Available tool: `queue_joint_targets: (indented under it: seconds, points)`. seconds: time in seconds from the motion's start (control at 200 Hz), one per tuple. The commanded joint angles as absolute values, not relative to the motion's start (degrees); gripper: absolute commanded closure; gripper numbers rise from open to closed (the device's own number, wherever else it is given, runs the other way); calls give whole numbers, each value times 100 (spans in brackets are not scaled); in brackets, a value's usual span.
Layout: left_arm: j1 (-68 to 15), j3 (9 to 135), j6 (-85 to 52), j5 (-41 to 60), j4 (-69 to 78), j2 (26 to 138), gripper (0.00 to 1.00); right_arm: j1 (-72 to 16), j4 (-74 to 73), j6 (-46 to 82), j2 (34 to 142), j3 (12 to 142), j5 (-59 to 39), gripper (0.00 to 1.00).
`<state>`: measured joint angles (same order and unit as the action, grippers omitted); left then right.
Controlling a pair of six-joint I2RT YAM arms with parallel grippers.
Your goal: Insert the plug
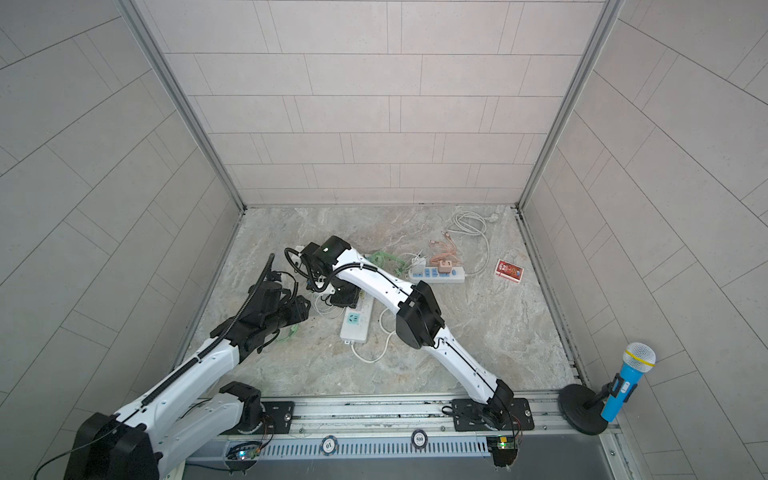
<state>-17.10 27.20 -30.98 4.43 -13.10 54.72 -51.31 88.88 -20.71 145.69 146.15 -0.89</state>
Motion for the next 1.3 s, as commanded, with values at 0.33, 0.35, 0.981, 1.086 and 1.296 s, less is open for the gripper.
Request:
queue_joint_targets:
  seconds: [0.33,0.35,0.981,1.086,1.296]
  points:
    - [-1676,3190,-2770,1164,-816,6269,30,-4854,7587,-1850,15336,13258,-1064,100]
    - [-1675,3225,-2773,1199,-822,6313,30,-4852,7569,-1845,15329,13211,-1044,100]
    - [-1698,3786,-2522,1819,-1042,7185,0,-4438,6681,-1433,13892,10835,-718,100]
    - [-1731,3878,-2527,1811,-1058,7315,0,-4377,6625,-1423,13694,10637,-645,100]
    - [-1710,4207,-2552,1199,-1743,7258,0,-4421,6670,-1384,13734,10884,-658,100]
